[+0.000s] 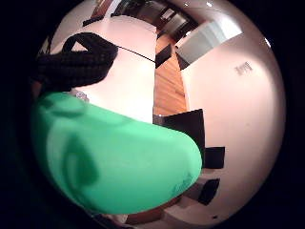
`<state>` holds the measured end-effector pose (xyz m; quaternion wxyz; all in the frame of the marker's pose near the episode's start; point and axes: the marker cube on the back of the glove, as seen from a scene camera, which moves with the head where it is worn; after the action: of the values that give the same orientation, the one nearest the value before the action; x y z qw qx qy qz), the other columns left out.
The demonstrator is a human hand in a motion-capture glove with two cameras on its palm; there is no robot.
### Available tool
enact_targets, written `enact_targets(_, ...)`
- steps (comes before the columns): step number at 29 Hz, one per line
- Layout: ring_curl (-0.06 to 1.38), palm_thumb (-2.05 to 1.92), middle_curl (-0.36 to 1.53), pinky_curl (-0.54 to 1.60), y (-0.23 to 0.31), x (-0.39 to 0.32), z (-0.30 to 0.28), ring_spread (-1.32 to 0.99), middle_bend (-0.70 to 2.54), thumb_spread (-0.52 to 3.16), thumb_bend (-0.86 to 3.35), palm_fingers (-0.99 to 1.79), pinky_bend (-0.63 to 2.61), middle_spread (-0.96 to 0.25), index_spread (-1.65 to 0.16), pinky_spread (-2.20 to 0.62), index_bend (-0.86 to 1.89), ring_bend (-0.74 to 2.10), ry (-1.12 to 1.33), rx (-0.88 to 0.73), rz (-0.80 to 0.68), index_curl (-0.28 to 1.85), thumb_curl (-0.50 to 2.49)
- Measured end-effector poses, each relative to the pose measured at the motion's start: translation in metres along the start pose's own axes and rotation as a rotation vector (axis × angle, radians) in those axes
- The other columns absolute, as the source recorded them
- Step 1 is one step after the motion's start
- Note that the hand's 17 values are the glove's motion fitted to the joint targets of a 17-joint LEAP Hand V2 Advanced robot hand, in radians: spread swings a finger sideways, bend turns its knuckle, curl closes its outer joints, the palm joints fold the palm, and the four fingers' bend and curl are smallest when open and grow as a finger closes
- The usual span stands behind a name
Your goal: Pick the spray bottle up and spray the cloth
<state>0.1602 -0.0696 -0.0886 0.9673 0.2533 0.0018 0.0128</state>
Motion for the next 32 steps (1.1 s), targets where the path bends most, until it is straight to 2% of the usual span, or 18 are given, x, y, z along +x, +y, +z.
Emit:
enact_targets(5, 0.41, 1.19, 0.43, 0.38, -0.002, -0.002, 0.002, -0.13, 0.35, 0.45, -0.02, 0.97, 0.44, -0.08, -0.25, -0.16, 0.13, 0.49, 0.049, -0.018, -0.001, 0.34, 0.60)
enact_targets(13, 0.42, 1.18, 0.45, 0.40, -0.007, -0.003, 0.000, -0.13, 0.32, 0.43, -0.03, 0.98, 0.43, -0.08, -0.25, -0.16, 0.12, 0.46, -0.082, -0.036, 0.028, 0.33, 0.62)
enact_targets(18, 0.42, 1.18, 0.46, 0.40, -0.002, -0.011, -0.008, -0.13, 0.31, 0.42, -0.03, 0.99, 0.42, -0.08, -0.25, -0.16, 0.11, 0.45, -0.426, -0.002, 0.122, 0.33, 0.62)
enact_targets(24, 0.43, 1.18, 0.47, 0.41, -0.003, 0.002, -0.028, -0.13, 0.30, 0.41, -0.02, 0.99, 0.40, -0.08, -0.25, -0.16, 0.11, 0.44, -0.776, 0.122, 0.246, 0.32, 0.63)
enact_targets(32, 0.44, 1.19, 0.48, 0.41, -0.044, -0.021, -0.029, -0.14, 0.28, 0.42, -0.02, 0.96, 0.37, -0.09, -0.25, -0.16, 0.12, 0.42, -1.047, 0.196, 0.320, 0.32, 0.64)
